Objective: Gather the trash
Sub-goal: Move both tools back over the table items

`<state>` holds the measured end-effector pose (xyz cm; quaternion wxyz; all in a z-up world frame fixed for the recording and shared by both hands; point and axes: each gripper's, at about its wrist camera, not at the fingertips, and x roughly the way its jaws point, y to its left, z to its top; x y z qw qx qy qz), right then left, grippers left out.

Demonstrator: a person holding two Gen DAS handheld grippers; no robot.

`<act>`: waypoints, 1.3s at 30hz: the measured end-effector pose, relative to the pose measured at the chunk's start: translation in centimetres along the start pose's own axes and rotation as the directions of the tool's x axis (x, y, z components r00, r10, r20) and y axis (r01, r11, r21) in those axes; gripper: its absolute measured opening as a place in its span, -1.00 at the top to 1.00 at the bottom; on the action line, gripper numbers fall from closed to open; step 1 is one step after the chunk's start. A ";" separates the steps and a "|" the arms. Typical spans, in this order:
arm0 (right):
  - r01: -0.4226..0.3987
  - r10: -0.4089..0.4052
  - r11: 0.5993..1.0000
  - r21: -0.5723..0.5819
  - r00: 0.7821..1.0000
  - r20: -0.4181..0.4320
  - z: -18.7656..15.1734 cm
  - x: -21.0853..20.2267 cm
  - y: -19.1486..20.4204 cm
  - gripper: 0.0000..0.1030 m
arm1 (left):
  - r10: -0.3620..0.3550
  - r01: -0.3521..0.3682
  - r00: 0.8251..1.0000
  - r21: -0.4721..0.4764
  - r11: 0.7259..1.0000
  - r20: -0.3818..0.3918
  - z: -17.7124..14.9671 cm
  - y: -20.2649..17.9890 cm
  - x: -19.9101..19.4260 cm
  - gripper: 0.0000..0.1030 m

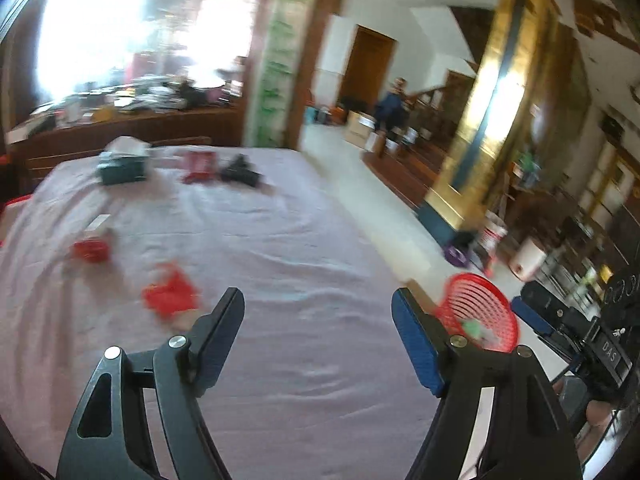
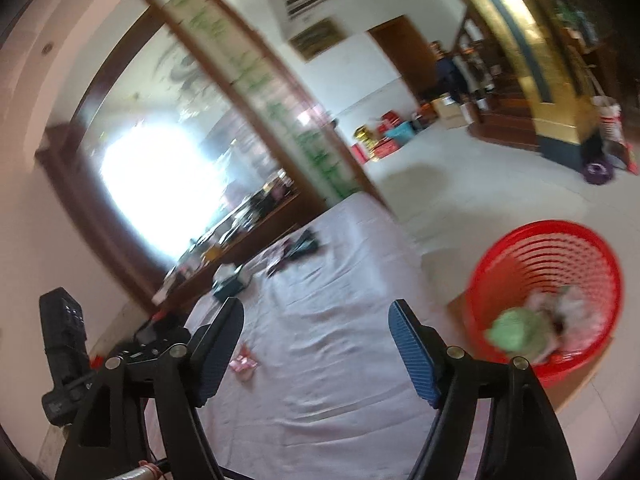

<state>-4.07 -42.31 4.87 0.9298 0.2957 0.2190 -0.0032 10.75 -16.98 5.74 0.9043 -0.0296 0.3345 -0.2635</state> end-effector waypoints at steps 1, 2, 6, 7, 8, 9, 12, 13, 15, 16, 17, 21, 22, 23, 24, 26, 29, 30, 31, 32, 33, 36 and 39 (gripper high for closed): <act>-0.010 0.010 1.000 -0.014 1.000 -0.015 -0.3 0.7 0.9 -0.53 | 0.021 -0.021 1.000 -0.009 1.000 0.009 -0.1 1.2 -0.6 -0.45; -0.021 0.020 0.999 -0.032 0.999 -0.031 -0.7 1.5 1.8 -0.53 | 0.043 -0.042 0.999 -0.023 0.999 0.016 -0.1 2.5 -1.1 -0.45; -0.053 0.048 0.997 -0.061 0.996 -0.080 -2.0 4.9 4.6 -0.53 | 0.086 -0.082 0.996 -0.124 0.989 0.027 0.6 8.5 -3.1 -0.45; -0.071 0.064 0.995 -0.067 0.993 -0.100 -2.3 5.6 5.2 -0.53 | 0.097 -0.092 0.995 -0.147 0.985 0.031 0.7 9.8 -3.5 -0.45; -0.084 0.074 0.994 -0.076 0.991 -0.115 -2.6 6.6 6.1 -0.53 | 0.110 -0.103 0.993 -0.168 0.980 0.034 0.9 11.3 -3.8 -0.45; -0.089 0.077 0.992 -0.088 0.988 -0.131 -2.9 7.6 7.0 -0.53 | 0.122 -0.114 0.992 -0.185 0.976 0.034 1.0 12.4 -4.1 -0.45; -0.119 0.096 0.985 -0.124 0.979 -0.181 -3.7 10.3 9.2 -0.53 | 0.162 -0.150 0.986 -0.245 0.958 0.030 1.0 16.0 -4.9 -0.46; -0.128 0.100 0.983 -0.134 0.976 -0.194 -3.9 11.1 9.8 -0.53 | 0.171 -0.158 0.985 -0.255 0.954 0.028 1.0 16.7 -5.2 -0.46; -0.150 0.110 0.975 -0.163 0.968 -0.227 -4.3 13.1 11.2 -0.53 | 0.198 -0.185 0.980 -0.285 0.941 0.020 1.0 18.6 -5.4 -0.46; -0.157 0.114 0.973 -0.170 0.964 -0.239 -4.4 13.8 11.6 -0.53 | 0.210 -0.196 0.977 -0.294 0.936 0.016 1.0 19.2 -5.4 -0.46; -0.168 0.118 0.970 -0.179 0.959 -0.258 -4.7 15.2 12.3 -0.53 | 0.224 -0.210 0.975 -0.305 0.929 0.011 1.0 20.1 -5.4 -0.46; -0.200 0.133 0.964 -0.178 0.935 -0.328 -5.5 19.5 13.6 -0.53 | 0.251 -0.241 0.968 -0.318 0.917 -0.012 1.1 22.2 -5.1 -0.46; -0.207 0.137 0.963 -0.172 0.927 -0.348 -5.8 20.7 13.7 -0.53 | 0.256 -0.249 0.966 -0.324 0.913 -0.023 1.2 22.8 -4.7 -0.46; -0.211 0.138 0.964 -0.163 0.917 -0.374 -6.1 22.4 13.8 -0.53 | 0.254 -0.252 0.966 -0.329 0.910 -0.036 1.2 23.3 -4.4 -0.46; -0.211 0.136 0.965 -0.157 0.912 -0.387 -6.1 23.2 13.7 -0.53 | 0.251 -0.253 0.967 -0.336 0.907 -0.048 1.3 23.7 -3.8 -0.46; -0.198 0.118 0.968 -0.155 0.901 -0.418 -6.5 26.4 13.8 -0.51 | 0.246 -0.258 0.966 -0.350 0.901 -0.077 1.4 24.9 -2.4 -0.46; -0.182 0.105 0.975 -0.127 0.881 -0.461 -7.2 30.0 13.3 -0.41 | 0.231 -0.262 0.965 -0.370 0.891 -0.127 1.4 26.3 -0.3 -0.45; -0.174 0.099 0.978 -0.116 0.876 -0.471 -7.5 31.2 13.0 -0.37 | 0.229 -0.270 0.962 -0.379 0.885 -0.149 1.3 26.9 0.6 -0.45; -0.162 0.091 0.981 -0.110 0.875 -0.476 -7.9 32.2 12.6 -0.33 | 0.226 -0.272 0.961 -0.385 0.882 -0.161 1.3 27.2 1.2 -0.45; -0.143 0.073 0.983 -0.111 0.873 -0.483 -8.4 33.5 12.2 -0.28 | 0.215 -0.267 0.962 -0.392 0.881 -0.170 1.3 27.7 2.2 -0.45; -0.138 0.074 0.986 -0.095 0.868 -0.490 -8.8 34.2 11.8 -0.25 | 0.216 -0.272 0.960 -0.394 0.878 -0.180 1.3 28.0 2.8 -0.45; -0.141 0.092 0.988 -0.060 0.860 -0.502 -10.0 35.8 10.7 -0.15 | 0.211 -0.276 0.957 -0.401 0.873 -0.198 1.5 28.9 4.8 -0.45; -0.119 0.050 0.987 -0.106 0.862 -0.504 -11.0 36.3 10.4 -0.04 | 0.199 -0.279 0.954 -0.418 0.865 -0.226 1.9 29.7 7.2 -0.45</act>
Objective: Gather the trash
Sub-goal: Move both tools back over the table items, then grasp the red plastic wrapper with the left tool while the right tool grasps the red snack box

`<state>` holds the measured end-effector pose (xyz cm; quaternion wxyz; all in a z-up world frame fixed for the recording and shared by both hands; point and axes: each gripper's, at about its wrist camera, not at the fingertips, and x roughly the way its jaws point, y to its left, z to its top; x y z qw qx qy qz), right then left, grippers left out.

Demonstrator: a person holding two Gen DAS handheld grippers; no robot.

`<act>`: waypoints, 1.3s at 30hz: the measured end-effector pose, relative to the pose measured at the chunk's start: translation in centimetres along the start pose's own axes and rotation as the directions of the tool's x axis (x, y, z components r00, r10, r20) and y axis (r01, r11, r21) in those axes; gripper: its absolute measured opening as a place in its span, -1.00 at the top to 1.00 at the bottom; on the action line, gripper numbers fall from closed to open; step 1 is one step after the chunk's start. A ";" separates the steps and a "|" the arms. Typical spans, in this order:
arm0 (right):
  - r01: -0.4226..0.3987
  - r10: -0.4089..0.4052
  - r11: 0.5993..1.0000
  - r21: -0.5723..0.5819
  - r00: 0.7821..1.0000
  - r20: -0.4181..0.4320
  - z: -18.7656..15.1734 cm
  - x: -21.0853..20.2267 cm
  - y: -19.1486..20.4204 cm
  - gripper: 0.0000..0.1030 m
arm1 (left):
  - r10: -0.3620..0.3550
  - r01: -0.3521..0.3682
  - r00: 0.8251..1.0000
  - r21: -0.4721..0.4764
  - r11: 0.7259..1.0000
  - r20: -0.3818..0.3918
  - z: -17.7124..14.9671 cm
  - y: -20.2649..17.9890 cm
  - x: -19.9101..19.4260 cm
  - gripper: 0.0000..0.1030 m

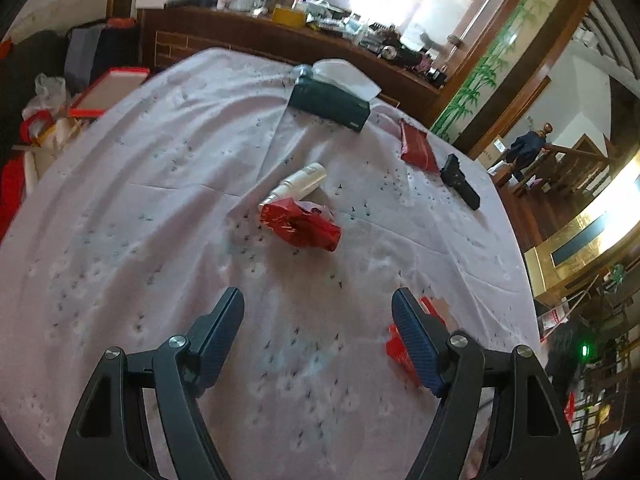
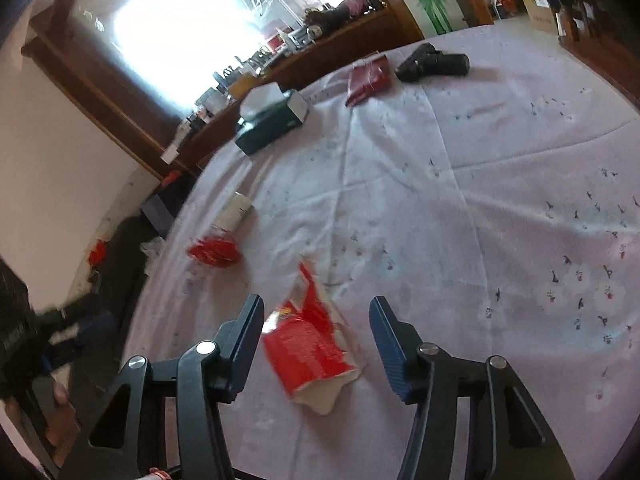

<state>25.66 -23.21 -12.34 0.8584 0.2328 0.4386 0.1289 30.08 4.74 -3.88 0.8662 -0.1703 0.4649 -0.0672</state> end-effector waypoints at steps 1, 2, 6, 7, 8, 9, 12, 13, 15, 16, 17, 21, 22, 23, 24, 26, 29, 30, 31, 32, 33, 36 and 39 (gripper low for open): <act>0.006 -0.006 1.000 -0.007 1.000 -0.003 -0.1 0.2 0.0 -0.01 | -0.002 0.002 1.000 -0.004 1.000 -0.012 0.2 -0.2 0.7 -0.45; -0.002 0.001 1.000 -0.008 1.000 -0.017 -0.3 0.5 -0.1 0.07 | -0.002 0.002 1.000 -0.009 1.000 -0.026 0.7 -0.4 1.8 -0.45; -0.018 0.018 1.000 -0.009 0.999 -0.036 -0.5 1.1 0.0 0.30 | 0.028 -0.030 0.999 -0.025 0.999 -0.044 2.3 -1.2 4.9 -0.45; -0.015 0.014 1.000 -0.012 0.999 -0.039 -0.5 1.2 0.1 0.47 | 0.050 -0.052 0.997 -0.032 0.998 -0.050 2.8 -1.3 5.8 -0.45; -0.012 0.011 1.000 -0.007 0.999 -0.038 -0.5 1.2 0.0 0.63 | 0.063 -0.066 0.996 -0.046 0.997 -0.060 3.2 -1.3 6.7 -0.45; -0.012 0.012 1.000 -0.006 0.999 -0.043 -0.5 1.3 0.0 0.69 | 0.067 -0.071 0.995 -0.058 0.996 -0.070 3.5 -1.3 7.4 -0.45; -0.010 0.010 1.000 -0.004 0.999 -0.038 -0.5 1.1 0.0 0.83 | 0.109 -0.116 0.990 -0.080 0.990 -0.087 4.5 -1.4 9.3 -0.45; -0.015 0.014 1.000 -0.008 0.999 -0.038 -0.5 1.1 0.0 0.87 | 0.120 -0.128 0.988 -0.085 0.988 -0.093 4.7 -1.3 9.8 -0.45; -0.020 0.020 1.000 -0.005 0.999 -0.033 -0.5 1.0 0.1 0.87 | 0.124 -0.136 0.985 -0.107 0.985 -0.117 5.1 -1.2 11.0 -0.43; -0.017 0.017 1.000 -0.005 0.999 -0.031 -0.5 1.0 0.1 0.89 | 0.126 -0.140 0.984 -0.112 0.984 -0.125 5.2 -1.2 11.4 -0.39; -0.016 0.016 1.000 -0.004 0.999 -0.031 -0.5 0.9 0.1 0.90 | 0.131 -0.146 0.983 -0.115 0.983 -0.129 5.2 -1.2 11.6 -0.28; -0.019 0.019 1.000 0.005 1.000 -0.022 -0.5 0.7 -0.1 0.91 | 0.164 -0.183 0.973 -0.105 0.978 -0.160 4.8 -1.1 12.5 0.31; -0.016 0.016 1.000 0.004 1.000 -0.014 -0.5 0.5 -0.2 0.91 | 0.162 -0.179 0.974 -0.104 0.978 -0.160 4.7 -1.1 12.4 0.34; -0.015 0.015 1.000 0.003 1.000 -0.007 -0.4 0.4 -0.1 0.91 | 0.158 -0.174 0.976 -0.104 0.979 -0.150 4.5 -1.0 12.1 0.47; -0.017 0.017 1.000 0.003 1.000 -0.003 -0.4 0.3 -0.1 0.91 | 0.160 -0.175 0.977 -0.098 0.980 -0.144 4.4 -1.1 11.8 0.58; -0.022 0.022 1.000 -0.001 1.000 0.002 -0.4 0.2 -0.1 0.91 | 0.168 -0.178 0.977 -0.072 0.981 -0.133 4.0 -1.2 10.9 0.61; -0.027 0.027 1.000 -0.015 0.999 0.020 -0.4 -0.2 0.2 0.91 | 0.158 -0.162 0.982 -0.035 0.986 -0.106 2.9 -1.6 8.8 0.63; -0.029 0.030 0.999 -0.019 0.999 0.025 -0.4 -0.4 0.3 0.91 | 0.152 -0.155 0.984 -0.023 0.988 -0.098 2.4 -1.8 8.1 0.64; -0.034 0.035 0.999 -0.022 0.999 0.030 -0.4 -0.5 0.4 0.91 | 0.141 -0.142 0.986 -0.010 0.990 -0.086 1.7 -2.0 7.0 0.64; -0.040 0.041 0.999 -0.026 0.998 0.037 -0.4 -0.8 0.5 0.92 | 0.134 -0.134 0.988 0.008 0.991 -0.069 0.8 -2.4 5.8 0.64; -0.044 0.045 0.999 -0.027 0.998 0.041 -0.4 -0.9 0.5 0.92 | 0.131 -0.131 0.990 0.019 0.991 -0.060 0.2 -2.6 5.1 0.64; -0.053 0.055 0.998 -0.043 0.996 0.066 -0.4 -1.5 0.9 0.93 | 0.096 -0.095 0.995 0.050 0.994 -0.019 -2.5 -3.7 1.6 0.64; -0.053 0.059 0.996 -0.065 0.994 0.090 -0.5 -2.8 1.3 0.95 | 0.051 -0.051 0.999 0.071 0.996 0.006 -5.6 -4.3 -1.4 0.64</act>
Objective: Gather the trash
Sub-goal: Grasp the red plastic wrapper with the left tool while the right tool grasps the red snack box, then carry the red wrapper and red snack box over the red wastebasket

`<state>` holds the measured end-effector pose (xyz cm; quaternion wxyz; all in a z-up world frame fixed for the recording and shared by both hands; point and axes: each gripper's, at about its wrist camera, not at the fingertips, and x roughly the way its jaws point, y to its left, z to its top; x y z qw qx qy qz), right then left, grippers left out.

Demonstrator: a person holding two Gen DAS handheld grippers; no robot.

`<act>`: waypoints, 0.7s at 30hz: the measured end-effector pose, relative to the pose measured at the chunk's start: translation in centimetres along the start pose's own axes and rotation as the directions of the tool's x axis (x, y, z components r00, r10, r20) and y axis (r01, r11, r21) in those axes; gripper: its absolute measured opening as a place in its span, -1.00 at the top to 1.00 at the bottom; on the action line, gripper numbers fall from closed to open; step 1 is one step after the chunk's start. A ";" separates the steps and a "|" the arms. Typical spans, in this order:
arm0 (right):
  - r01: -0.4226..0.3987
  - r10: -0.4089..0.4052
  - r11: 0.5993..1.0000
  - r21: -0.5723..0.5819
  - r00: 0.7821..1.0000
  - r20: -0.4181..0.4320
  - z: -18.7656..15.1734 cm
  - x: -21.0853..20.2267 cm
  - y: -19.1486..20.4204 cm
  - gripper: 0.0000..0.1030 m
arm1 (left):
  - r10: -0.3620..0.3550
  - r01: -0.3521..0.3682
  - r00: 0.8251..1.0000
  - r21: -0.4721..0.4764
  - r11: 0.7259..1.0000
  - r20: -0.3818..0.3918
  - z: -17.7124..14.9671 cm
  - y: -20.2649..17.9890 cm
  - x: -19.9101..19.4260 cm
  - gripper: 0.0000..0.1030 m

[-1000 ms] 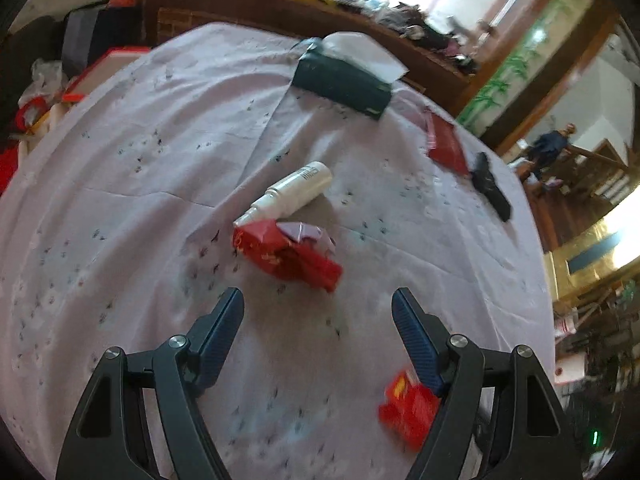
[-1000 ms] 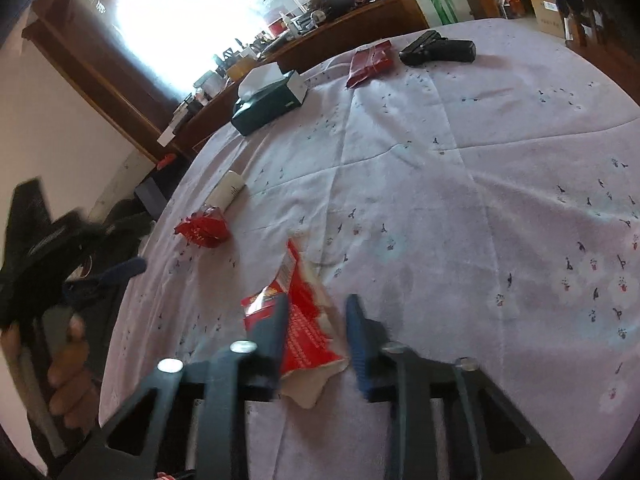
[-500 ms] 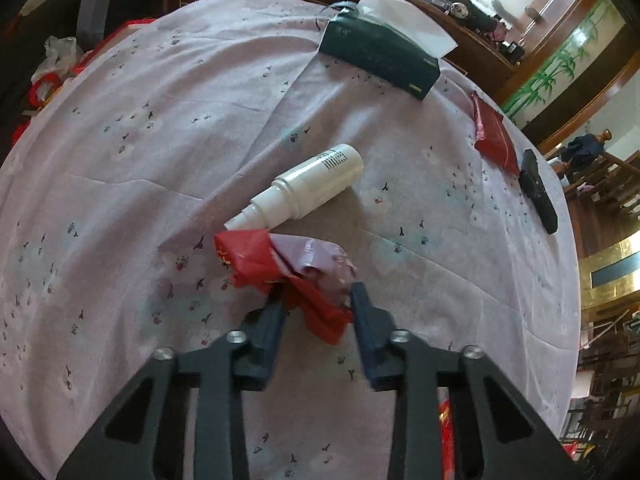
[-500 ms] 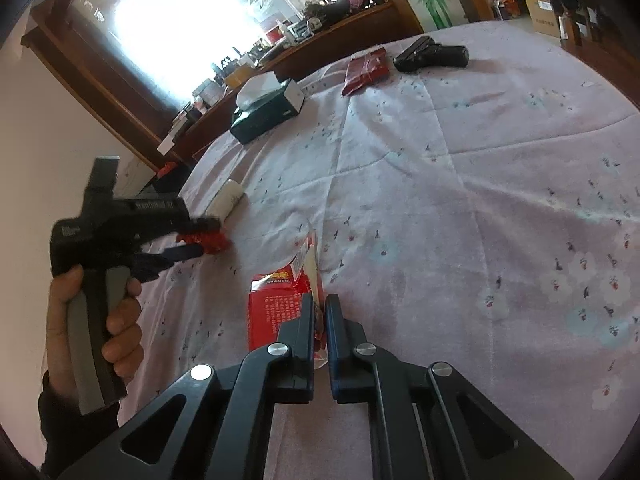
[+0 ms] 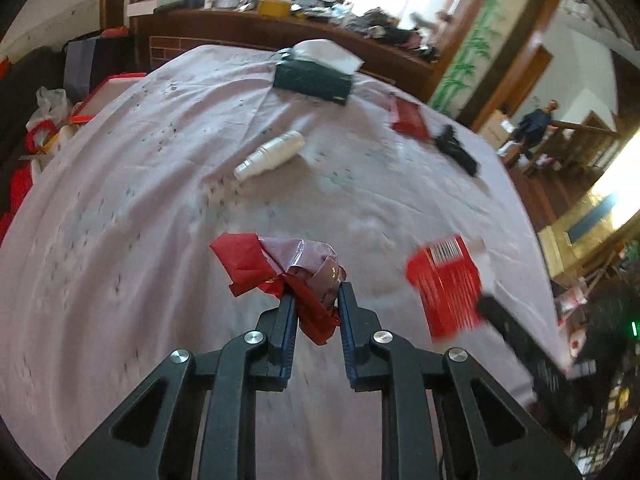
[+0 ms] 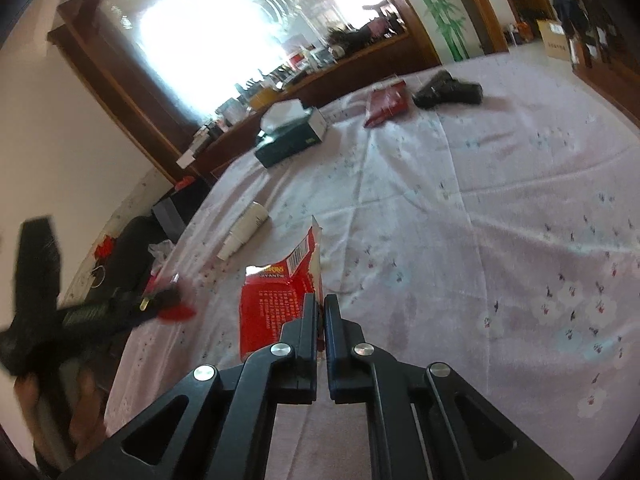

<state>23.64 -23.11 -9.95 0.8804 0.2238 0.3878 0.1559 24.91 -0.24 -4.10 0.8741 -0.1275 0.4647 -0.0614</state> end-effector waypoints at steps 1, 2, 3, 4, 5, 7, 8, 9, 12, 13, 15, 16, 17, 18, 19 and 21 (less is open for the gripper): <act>0.004 -0.004 1.000 0.000 1.000 0.009 -0.1 -0.8 0.1 0.95 | -0.013 0.013 1.000 0.003 1.000 0.012 -1.3 -0.2 -1.1 0.64; 0.006 -0.006 1.000 -0.002 1.000 0.017 -0.4 -1.8 0.1 0.95 | -0.019 0.019 1.000 0.007 1.000 0.015 -2.0 -0.4 -1.5 0.64; 0.010 -0.010 1.000 -0.005 1.000 0.028 -0.8 -3.0 0.2 0.95 | -0.038 0.038 0.999 0.015 0.999 0.018 -3.3 -0.7 -2.4 0.64; 0.017 -0.017 1.000 -0.005 0.999 0.037 -1.2 -4.2 0.2 0.95 | -0.053 0.052 0.998 0.019 0.998 0.022 -4.1 -1.0 -3.0 0.64; 0.025 -0.025 1.000 -0.001 0.998 0.049 -1.9 -6.2 0.2 0.95 | -0.063 0.063 0.998 0.027 0.998 0.028 -5.0 -1.4 -3.6 0.64; 0.028 -0.028 1.000 0.005 0.997 0.074 -2.8 -9.2 0.0 0.95 | -0.081 0.079 0.996 0.062 0.995 0.034 -6.8 -2.6 -4.7 0.64; 0.037 -0.038 0.999 0.012 0.994 0.100 -3.5 -11.5 -0.1 0.95 | -0.097 0.093 0.995 0.094 0.991 0.034 -7.9 -3.8 -5.3 0.64; 0.044 -0.046 0.999 0.018 0.992 0.120 -4.1 -13.2 -0.1 0.95 | -0.108 0.103 0.994 0.123 0.987 0.035 -8.6 -4.7 -5.7 0.64; 0.063 -0.068 0.998 0.030 0.978 0.199 -5.9 -19.1 -0.3 0.94 | -0.160 0.153 0.987 0.180 0.972 0.024 -10.3 -7.2 -6.8 0.64; 0.074 -0.080 0.997 0.038 0.971 0.224 -6.4 -20.9 -0.4 0.94 | -0.187 0.182 0.982 0.194 0.964 0.012 -10.8 -7.9 -7.1 0.64; 0.104 -0.116 0.993 0.059 0.955 0.275 -7.7 -24.6 -0.7 0.94 | -0.244 0.238 0.970 0.220 0.946 0.002 -11.8 -9.7 -8.3 0.64; 0.122 -0.138 0.990 0.072 0.943 0.302 -8.4 -26.6 -0.8 0.94 | -0.263 0.255 0.965 0.239 0.937 0.002 -12.2 -10.5 -8.9 0.64; 0.145 -0.164 0.986 0.080 0.931 0.326 -9.1 -28.3 -0.9 0.94 | -0.289 0.278 0.957 0.272 0.921 0.000 -12.7 -11.7 -9.7 0.64; 0.168 -0.188 0.982 0.086 0.920 0.344 -9.4 -29.5 -0.8 0.94 | -0.307 0.293 0.952 0.293 0.910 0.000 -13.1 -12.6 -10.2 0.64; 0.194 -0.216 0.976 0.096 0.906 0.364 -9.8 -31.0 -0.8 0.94 | -0.328 0.311 0.945 0.321 0.895 0.000 -13.5 -13.7 -10.9 0.64; 0.233 -0.260 0.965 0.117 0.877 0.404 -10.8 -33.9 -0.8 0.94 | -0.361 0.337 0.933 0.364 0.868 -0.003 -14.2 -15.6 -11.9 0.64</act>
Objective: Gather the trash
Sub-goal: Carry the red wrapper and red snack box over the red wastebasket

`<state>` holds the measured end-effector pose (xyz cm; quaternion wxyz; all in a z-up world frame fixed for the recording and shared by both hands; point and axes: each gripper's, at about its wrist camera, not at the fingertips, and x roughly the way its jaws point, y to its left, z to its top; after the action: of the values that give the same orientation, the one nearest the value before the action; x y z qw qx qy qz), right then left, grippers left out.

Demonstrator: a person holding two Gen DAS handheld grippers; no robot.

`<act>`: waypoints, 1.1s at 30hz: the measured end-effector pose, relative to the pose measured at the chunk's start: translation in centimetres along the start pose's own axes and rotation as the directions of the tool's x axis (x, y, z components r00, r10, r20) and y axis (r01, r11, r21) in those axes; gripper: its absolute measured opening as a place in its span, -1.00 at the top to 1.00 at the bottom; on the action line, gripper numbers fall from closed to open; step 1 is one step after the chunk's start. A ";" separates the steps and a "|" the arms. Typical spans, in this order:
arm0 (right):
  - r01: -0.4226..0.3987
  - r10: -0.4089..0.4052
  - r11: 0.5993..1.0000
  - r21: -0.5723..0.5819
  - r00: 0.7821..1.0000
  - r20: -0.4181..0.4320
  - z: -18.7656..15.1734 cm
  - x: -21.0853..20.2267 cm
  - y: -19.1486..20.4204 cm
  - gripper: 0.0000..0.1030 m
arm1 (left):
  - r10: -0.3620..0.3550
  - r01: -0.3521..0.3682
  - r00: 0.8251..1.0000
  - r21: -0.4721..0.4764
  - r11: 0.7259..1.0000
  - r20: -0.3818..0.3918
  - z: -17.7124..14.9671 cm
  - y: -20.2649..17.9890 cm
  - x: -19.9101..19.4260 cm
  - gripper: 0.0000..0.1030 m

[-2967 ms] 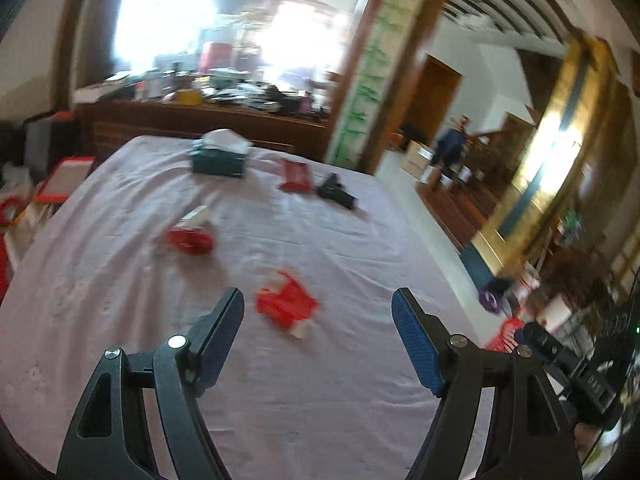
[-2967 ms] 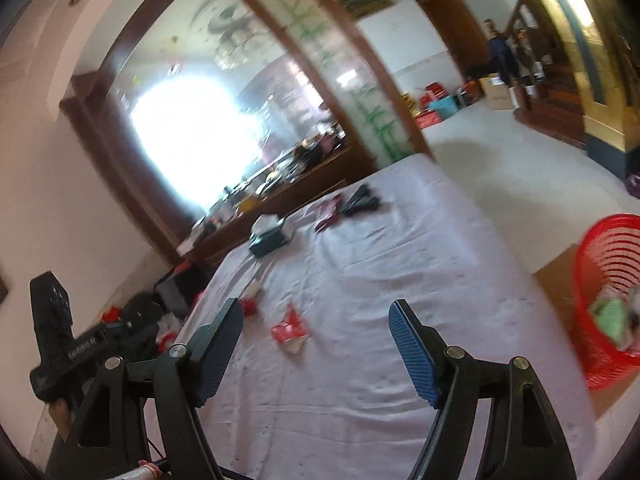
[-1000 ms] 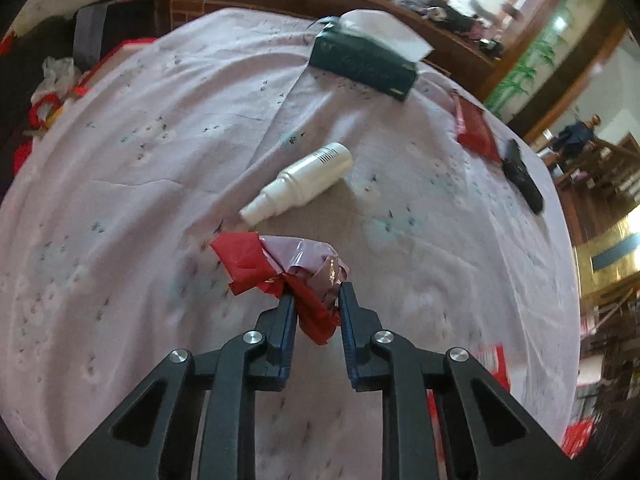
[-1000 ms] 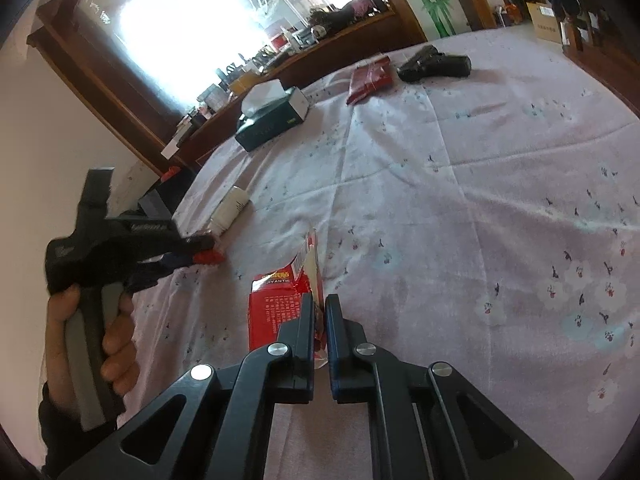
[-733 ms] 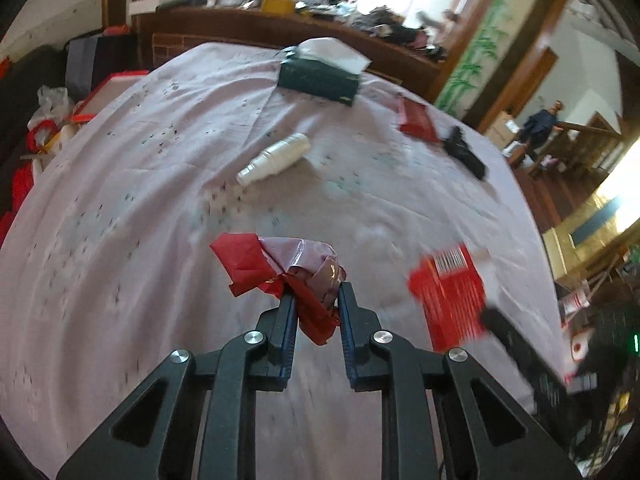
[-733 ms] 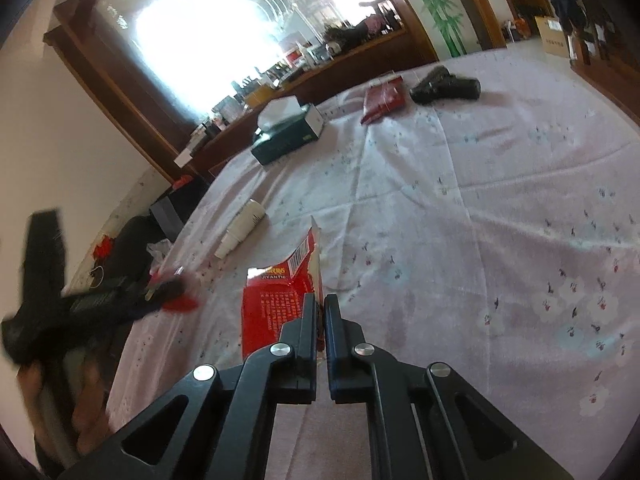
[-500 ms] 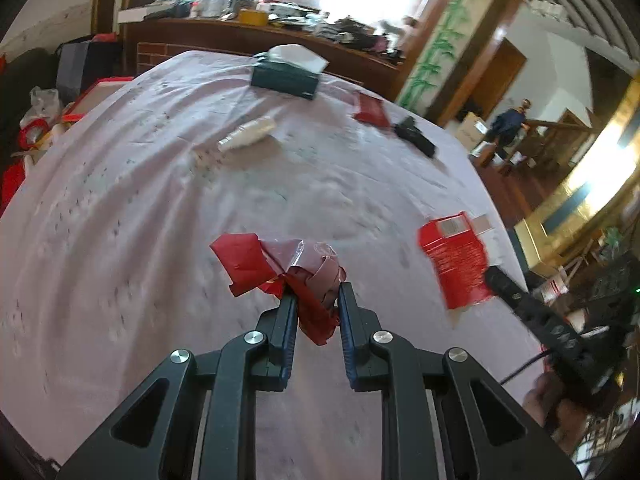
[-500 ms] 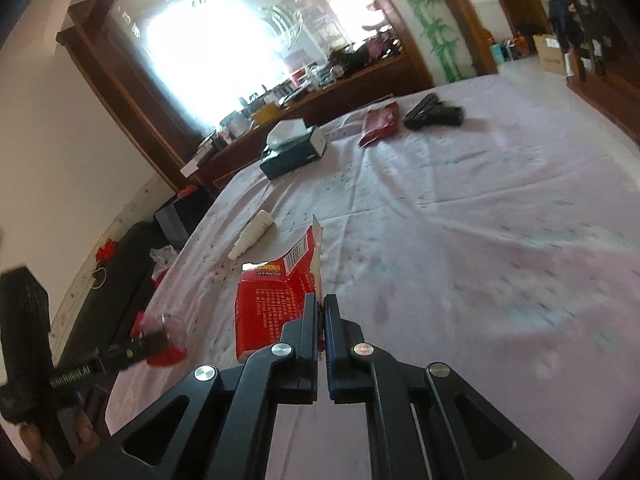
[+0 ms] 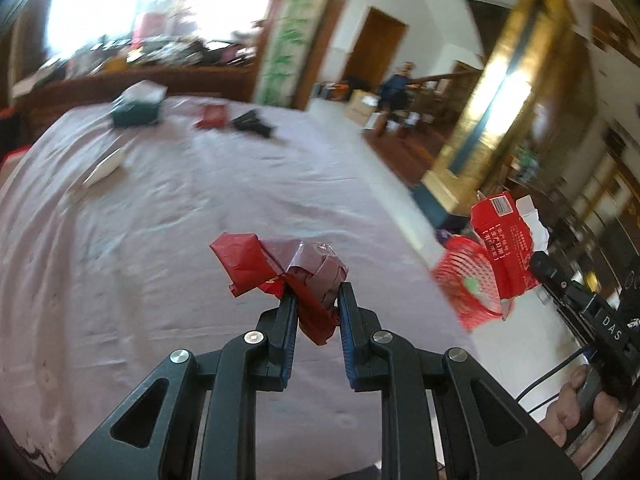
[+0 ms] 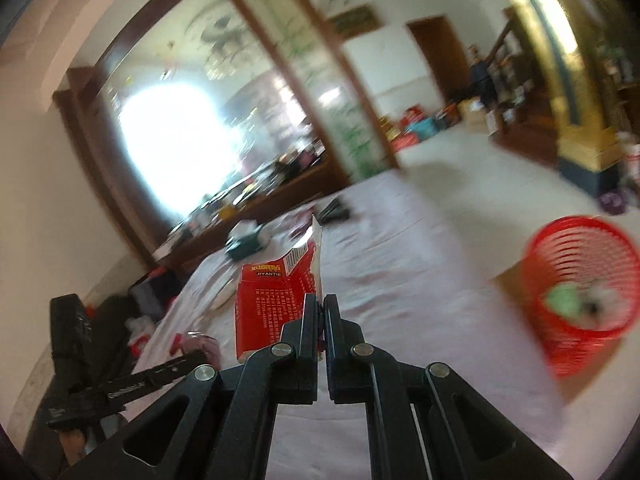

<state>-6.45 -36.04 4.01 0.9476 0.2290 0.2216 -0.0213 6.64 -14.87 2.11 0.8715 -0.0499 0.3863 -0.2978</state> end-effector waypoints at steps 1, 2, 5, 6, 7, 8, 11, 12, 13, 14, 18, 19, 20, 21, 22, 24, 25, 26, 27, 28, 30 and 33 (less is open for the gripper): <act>0.018 -0.018 1.000 0.000 1.000 0.022 0.2 -1.3 -0.3 0.94 | -0.021 0.021 1.000 0.017 1.000 0.002 0.1 -1.0 -0.1 0.64; 0.045 -0.045 0.999 -0.001 0.998 0.053 0.4 -3.0 -0.6 0.94 | -0.042 0.041 0.999 0.032 0.999 0.004 0.2 -1.9 -0.2 0.64; 0.073 -0.075 0.997 0.024 0.991 0.111 0.9 -6.6 -1.6 0.94 | -0.095 0.094 0.995 0.084 0.992 0.010 0.6 -4.7 -0.5 0.64; 0.078 -0.082 0.996 0.033 0.989 0.121 1.0 -7.5 -2.0 0.94 | -0.106 0.104 0.994 0.097 0.990 0.014 0.7 -5.4 -0.7 0.64; 0.092 -0.097 0.995 0.042 0.986 0.136 1.1 -8.4 -2.4 0.94 | -0.115 0.113 0.993 0.112 0.987 0.018 0.7 -6.2 -0.8 0.64; 0.111 -0.118 0.992 0.051 0.980 0.158 1.3 -9.5 -2.8 0.94 | -0.124 0.120 0.992 0.133 0.984 0.023 0.9 -7.0 -1.0 0.64; 0.146 -0.157 0.987 0.073 0.967 0.199 1.8 -11.3 -3.7 0.94 | -0.162 0.154 0.986 0.173 0.973 0.029 1.2 -9.2 -1.4 0.64; 0.160 -0.174 0.984 0.082 0.961 0.215 2.0 -11.9 -4.0 0.94 | -0.168 0.160 0.985 0.180 0.971 0.028 1.2 -9.6 -1.4 0.64; 0.168 -0.184 0.982 0.090 0.957 0.225 2.2 -12.4 -4.3 0.94 | -0.180 0.171 0.983 0.191 0.966 0.029 1.4 -10.3 -1.4 0.64; 0.174 -0.193 0.980 0.099 0.953 0.235 2.5 -12.9 -4.7 0.94 | -0.186 0.177 0.982 0.197 0.964 0.030 1.5 -10.6 -1.4 0.64; 0.196 -0.221 0.973 0.120 0.940 0.259 2.9 -14.6 -5.5 0.94 | -0.222 0.207 0.974 0.235 0.950 0.041 1.8 -12.6 -1.8 0.64; 0.200 -0.227 0.972 0.126 0.938 0.263 3.0 -14.8 -5.7 0.94 | -0.230 0.213 0.972 0.247 0.945 0.042 1.9 -13.2 -1.9 0.64; 0.203 -0.231 0.970 0.132 0.936 0.267 3.0 -15.0 -5.9 0.94 | -0.235 0.218 0.971 0.253 0.943 0.041 1.8 -13.6 -1.8 0.64; 0.204 -0.235 0.969 0.138 0.934 0.271 3.1 -15.3 -6.1 0.94 | -0.248 0.229 0.968 0.263 0.937 0.040 1.9 -14.2 -1.8 0.64; 0.206 -0.239 0.968 0.143 0.932 0.274 3.0 -15.6 -6.2 0.94 | -0.256 0.237 0.966 0.271 0.933 0.038 2.0 -14.6 -1.7 0.64; 0.216 -0.251 0.965 0.151 0.926 0.282 3.1 -16.0 -6.5 0.94 | -0.268 0.248 0.963 0.287 0.926 0.033 2.2 -15.4 -1.3 0.64; 0.219 -0.256 0.963 0.155 0.923 0.286 3.1 -16.1 -6.5 0.94 | -0.274 0.254 0.961 0.293 0.922 0.029 2.3 -15.7 -1.1 0.64; 0.224 -0.262 0.962 0.159 0.920 0.290 3.0 -16.3 -6.5 0.94 | -0.283 0.264 0.959 0.302 0.916 0.020 2.3 -16.3 -0.7 0.64; 0.229 -0.268 0.960 0.161 0.918 0.292 2.9 -16.4 -6.6 0.94 | -0.289 0.271 0.957 0.309 0.912 0.014 2.4 -16.8 -0.5 0.64; 0.232 -0.273 0.958 0.168 0.916 0.294 2.9 -16.6 -6.8 0.94 | -0.294 0.277 0.956 0.316 0.908 0.009 2.4 -17.2 -0.2 0.64; 0.236 -0.280 0.956 0.175 0.913 0.296 2.9 -16.8 -7.4 0.94 | -0.303 0.286 0.953 0.328 0.900 -0.001 2.5 -18.1 0.5 0.64; 0.246 -0.295 0.950 0.192 0.909 0.296 3.0 -17.1 -8.4 0.94 | -0.304 0.293 0.952 0.333 0.896 -0.018 2.8 -19.1 1.8 0.64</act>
<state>-21.79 -45.88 10.17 0.9388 0.2602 0.0917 -0.2062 0.31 -31.92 8.94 0.8178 0.0337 0.3035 -0.4878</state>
